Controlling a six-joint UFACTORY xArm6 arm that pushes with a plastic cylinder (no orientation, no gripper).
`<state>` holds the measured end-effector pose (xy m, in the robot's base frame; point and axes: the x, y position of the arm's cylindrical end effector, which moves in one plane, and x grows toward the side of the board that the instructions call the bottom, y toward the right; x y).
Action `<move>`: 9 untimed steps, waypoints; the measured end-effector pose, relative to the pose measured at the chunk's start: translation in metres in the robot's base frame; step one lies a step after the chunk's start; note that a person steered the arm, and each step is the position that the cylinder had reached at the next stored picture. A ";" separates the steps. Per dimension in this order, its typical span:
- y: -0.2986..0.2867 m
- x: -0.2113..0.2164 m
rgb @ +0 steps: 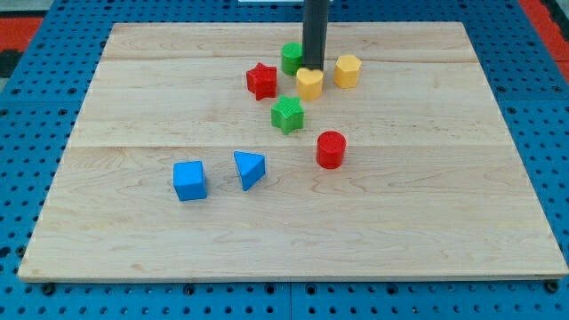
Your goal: Move the red circle below the yellow heart
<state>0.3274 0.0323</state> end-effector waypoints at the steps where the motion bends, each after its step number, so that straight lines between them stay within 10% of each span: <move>1: -0.014 0.039; 3: 0.012 0.016; 5: 0.078 0.124; 9: 0.092 0.158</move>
<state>0.4850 0.1245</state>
